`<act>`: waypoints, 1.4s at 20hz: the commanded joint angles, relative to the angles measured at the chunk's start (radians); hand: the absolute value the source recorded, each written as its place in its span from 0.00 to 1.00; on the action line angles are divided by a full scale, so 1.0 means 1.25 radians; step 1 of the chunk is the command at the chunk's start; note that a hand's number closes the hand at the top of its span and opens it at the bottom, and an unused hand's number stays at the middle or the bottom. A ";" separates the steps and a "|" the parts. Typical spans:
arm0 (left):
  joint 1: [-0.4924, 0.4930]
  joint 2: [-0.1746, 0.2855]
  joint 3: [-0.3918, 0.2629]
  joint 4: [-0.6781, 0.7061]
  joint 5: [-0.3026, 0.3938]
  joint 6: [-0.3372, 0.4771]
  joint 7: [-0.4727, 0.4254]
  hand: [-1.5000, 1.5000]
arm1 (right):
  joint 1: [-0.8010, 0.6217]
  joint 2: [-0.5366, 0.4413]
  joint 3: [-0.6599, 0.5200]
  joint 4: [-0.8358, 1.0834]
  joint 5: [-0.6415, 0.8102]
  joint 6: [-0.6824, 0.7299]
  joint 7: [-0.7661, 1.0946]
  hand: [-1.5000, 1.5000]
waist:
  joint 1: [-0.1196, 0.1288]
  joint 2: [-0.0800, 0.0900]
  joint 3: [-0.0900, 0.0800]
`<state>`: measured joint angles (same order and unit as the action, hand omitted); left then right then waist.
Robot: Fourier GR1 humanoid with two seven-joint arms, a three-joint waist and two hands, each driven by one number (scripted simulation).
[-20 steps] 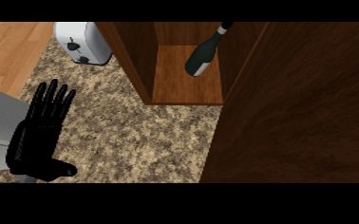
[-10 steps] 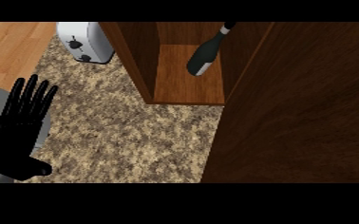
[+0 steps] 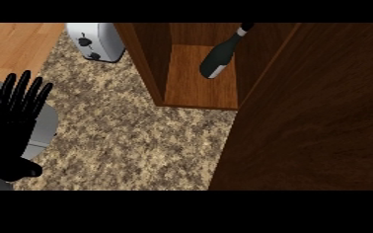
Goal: Pick up the wine, place it into the cabinet and close the cabinet
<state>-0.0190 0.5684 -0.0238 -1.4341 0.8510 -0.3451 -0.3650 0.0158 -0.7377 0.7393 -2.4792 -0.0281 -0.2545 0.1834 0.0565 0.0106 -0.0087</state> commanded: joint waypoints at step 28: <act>0.027 -0.005 0.082 0.068 -0.030 -0.079 0.010 0.00 | -0.829 0.590 -0.198 0.820 -0.295 -0.099 0.169 1.00 | -0.031 -0.007 0.007</act>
<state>-0.0058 0.5848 0.0748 -1.3508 0.8491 -0.4444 -0.3436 -1.0043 -0.0064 0.5319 -1.5345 -0.3416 -0.3877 0.4399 0.0249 0.0020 -0.0002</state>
